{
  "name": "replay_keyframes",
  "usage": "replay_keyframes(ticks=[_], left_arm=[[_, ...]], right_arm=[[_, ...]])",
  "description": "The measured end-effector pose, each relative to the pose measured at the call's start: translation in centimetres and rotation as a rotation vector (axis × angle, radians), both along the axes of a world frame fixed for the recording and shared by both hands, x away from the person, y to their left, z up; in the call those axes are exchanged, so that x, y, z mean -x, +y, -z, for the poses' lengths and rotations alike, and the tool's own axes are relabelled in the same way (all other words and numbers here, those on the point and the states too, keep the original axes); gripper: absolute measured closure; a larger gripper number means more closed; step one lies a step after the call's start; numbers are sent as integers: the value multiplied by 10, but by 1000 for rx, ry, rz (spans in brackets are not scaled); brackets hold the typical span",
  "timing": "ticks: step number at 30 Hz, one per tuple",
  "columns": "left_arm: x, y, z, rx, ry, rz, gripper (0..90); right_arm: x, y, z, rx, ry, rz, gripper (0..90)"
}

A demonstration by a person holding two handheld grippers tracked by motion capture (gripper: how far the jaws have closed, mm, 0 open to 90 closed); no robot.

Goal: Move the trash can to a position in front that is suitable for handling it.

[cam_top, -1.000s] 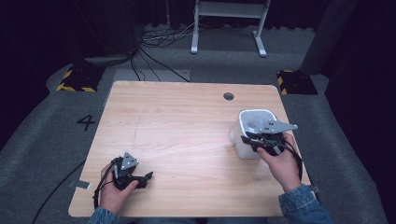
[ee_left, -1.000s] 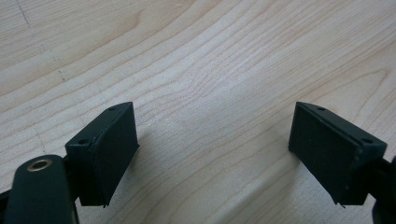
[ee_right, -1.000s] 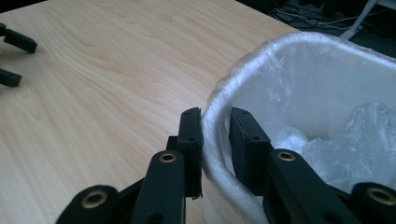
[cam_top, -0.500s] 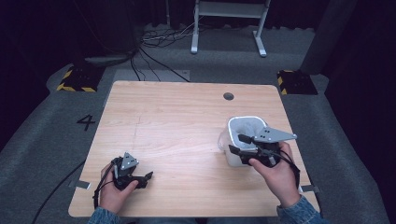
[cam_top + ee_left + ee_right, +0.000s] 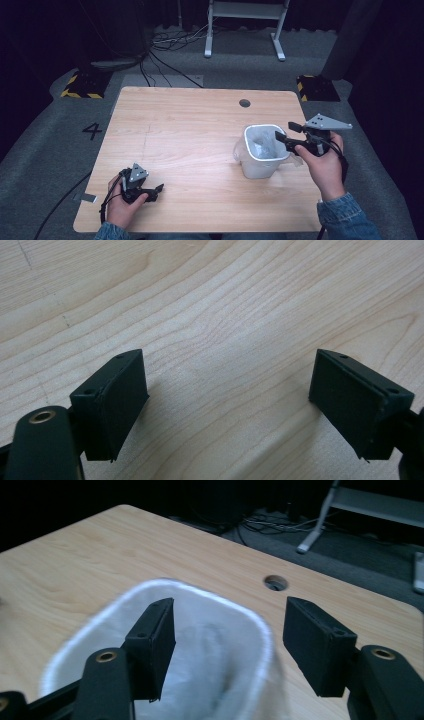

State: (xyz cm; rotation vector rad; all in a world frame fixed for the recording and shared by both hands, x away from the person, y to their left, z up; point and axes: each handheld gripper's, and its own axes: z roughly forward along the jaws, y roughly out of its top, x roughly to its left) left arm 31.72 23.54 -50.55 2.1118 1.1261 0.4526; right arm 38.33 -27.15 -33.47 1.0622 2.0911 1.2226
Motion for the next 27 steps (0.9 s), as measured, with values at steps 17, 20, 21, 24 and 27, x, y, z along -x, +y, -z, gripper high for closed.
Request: replay_keyframes(ticks=[17, 20, 21, 24, 27], left_arm=[[0, 0, 0, 2, 2, -1, 151], [0, 0, 0, -2, -1, -1, 151], [0, -1, 0, -1, 0, -7, 153], [1, -3, 0, 0, -2, -35, 159], [2, -4, 0, 0, -6, -48, 161]], right_arm=[[-37, -43, 48, 50, 54, 130, 378], [-40, -42, 53, 56, 59, 132, 376], [-42, -41, 55, 66, 60, 130, 375], [-43, -36, 66, 73, 68, 109, 377], [-42, -34, 71, 59, 69, 93, 376]])
